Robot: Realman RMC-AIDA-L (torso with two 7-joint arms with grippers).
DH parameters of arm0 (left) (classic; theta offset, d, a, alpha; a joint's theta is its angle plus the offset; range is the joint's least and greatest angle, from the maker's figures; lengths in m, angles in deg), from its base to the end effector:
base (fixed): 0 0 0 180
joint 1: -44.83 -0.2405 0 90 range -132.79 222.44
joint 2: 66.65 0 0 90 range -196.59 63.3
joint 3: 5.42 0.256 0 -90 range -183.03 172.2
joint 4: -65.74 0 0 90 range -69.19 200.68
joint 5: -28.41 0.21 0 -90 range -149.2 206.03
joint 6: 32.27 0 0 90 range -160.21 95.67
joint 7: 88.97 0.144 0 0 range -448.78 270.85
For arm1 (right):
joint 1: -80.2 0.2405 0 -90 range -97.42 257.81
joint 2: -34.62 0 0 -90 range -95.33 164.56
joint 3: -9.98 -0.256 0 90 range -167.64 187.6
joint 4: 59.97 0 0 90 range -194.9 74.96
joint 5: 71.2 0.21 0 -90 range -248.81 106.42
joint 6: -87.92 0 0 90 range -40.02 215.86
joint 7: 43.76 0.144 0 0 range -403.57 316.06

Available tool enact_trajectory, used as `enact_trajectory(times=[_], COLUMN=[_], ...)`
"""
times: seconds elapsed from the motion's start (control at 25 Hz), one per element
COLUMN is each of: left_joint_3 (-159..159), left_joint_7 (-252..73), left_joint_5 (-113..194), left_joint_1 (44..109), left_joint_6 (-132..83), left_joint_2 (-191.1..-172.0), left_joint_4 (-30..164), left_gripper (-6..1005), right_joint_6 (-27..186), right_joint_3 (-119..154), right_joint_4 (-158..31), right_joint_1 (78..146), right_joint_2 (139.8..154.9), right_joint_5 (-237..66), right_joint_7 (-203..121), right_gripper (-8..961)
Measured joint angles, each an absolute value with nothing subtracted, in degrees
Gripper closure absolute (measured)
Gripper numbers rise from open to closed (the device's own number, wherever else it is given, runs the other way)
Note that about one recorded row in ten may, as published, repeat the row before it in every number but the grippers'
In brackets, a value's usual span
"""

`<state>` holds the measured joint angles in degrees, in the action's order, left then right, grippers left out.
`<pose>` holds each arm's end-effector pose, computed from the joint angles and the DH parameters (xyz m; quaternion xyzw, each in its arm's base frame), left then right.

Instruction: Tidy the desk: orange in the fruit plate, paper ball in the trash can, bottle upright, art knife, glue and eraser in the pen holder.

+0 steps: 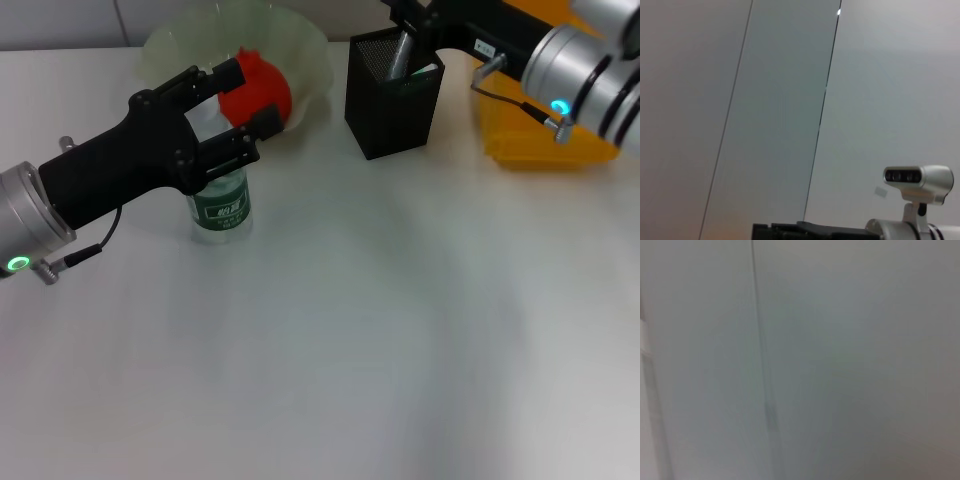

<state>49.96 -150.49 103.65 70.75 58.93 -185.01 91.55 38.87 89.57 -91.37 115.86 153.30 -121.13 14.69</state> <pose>-0.2395 0.3170 -0.0013 -0.8608 -0.1522 -0.4456 0.1930 0.1912 0.4200 -0.0267 -0.8521 0.1917 0.3395 0.3491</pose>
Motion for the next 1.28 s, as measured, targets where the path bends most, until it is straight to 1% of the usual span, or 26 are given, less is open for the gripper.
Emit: enact_trajectory(times=[0.04, 0.08, 0.12, 0.16, 0.2, 0.32, 0.36, 0.4, 0.44, 0.48, 0.52, 0.6, 0.84, 0.88, 1.08, 1.28], left_joint_3=[49.84, 49.69, 49.69, 49.69, 49.69, 49.65, 49.69, 49.69, 49.69, 49.78, 49.78, 50.11, 50.25, 50.37, 50.40, 50.48], left_joint_7=[-150.49, -150.49, -150.49, -150.49, -150.49, -150.47, -150.24, -150.24, -150.24, -150.15, -150.15, -150.13, -150.02, -150.02, -150.01, -149.99], left_joint_5=[103.65, 103.65, 103.65, 103.65, 103.65, 103.65, 103.65, 103.65, 103.65, 103.65, 103.65, 103.66, 103.82, 103.88, 103.96, 104.05], left_joint_1=[70.67, 70.59, 70.59, 70.59, 70.59, 70.58, 70.57, 70.57, 70.57, 70.57, 70.57, 70.50, 70.03, 69.99, 69.56, 69.11], left_joint_6=[59.24, 59.63, 59.63, 59.63, 59.63, 59.71, 59.75, 59.75, 59.75, 59.77, 59.77, 60.35, 60.94, 61.49, 62.31, 63.01], left_joint_2=[-185.01, -185.03, -185.03, -185.03, -185.03, -185.04, -185.11, -185.11, -185.11, -185.12, -185.12, -185.07, -185.04, -185.01, -184.95, -184.86], left_joint_4=[91.55, 91.50, 91.50, 91.50, 91.50, 91.42, 91.20, 91.20, 91.20, 91.18, 91.18, 91.15, 91.14, 91.14, 91.14, 91.38], left_gripper=[224, 223, 223, 223, 223, 223, 223, 223, 223, 223, 223, 223, 223, 223, 223, 223], right_joint_6=[38.87, 36.37, 36.37, 34.66, 32.60, 23.64, 20.82, 12.55, 12.55, 6.14, 6.14, -1.05, -5.16, -5.86, -7.00, -7.33], right_joint_3=[89.57, 90.91, 90.91, 90.57, 89.75, 83.39, 81.59, 77.28, 77.28, 74.39, 74.39, 70.92, 68.82, 68.24, 67.59, 66.51], right_joint_4=[-91.37, -99.41, -99.41, -103.03, -105.91, -113.21, -114.03, -115.28, -115.28, -115.37, -115.37, -114.87, -114.83, -114.67, -111.81, -110.42], right_joint_1=[115.86, 111.43, 111.43, 109.54, 108.01, 104.27, 103.81, 103.30, 103.30, 103.33, 103.33, 103.73, 103.56, 103.50, 103.53, 103.55], right_joint_2=[153.30, 152.30, 152.30, 151.98, 151.85, 152.19, 152.26, 152.23, 152.23, 151.84, 151.84, 151.07, 150.99, 151.20, 151.82, 152.45], right_joint_5=[-121.13, -129.12, -129.12, -133.83, -137.97, -150.14, -151.80, -155.03, -155.03, -156.84, -156.84, -159.95, -161.23, -161.13, -160.94, -160.91], right_joint_7=[14.69, 25.52, 25.52, 29.65, 33.20, 40.84, 41.57, 42.29, 42.29, 42.29, 42.29, 42.23, 41.71, 40.96, 37.28, 36.33], right_gripper=[618, 590, 589, 587, 586, 582, 581, 580, 578, 577, 576, 573, 565, 564, 347, 342])
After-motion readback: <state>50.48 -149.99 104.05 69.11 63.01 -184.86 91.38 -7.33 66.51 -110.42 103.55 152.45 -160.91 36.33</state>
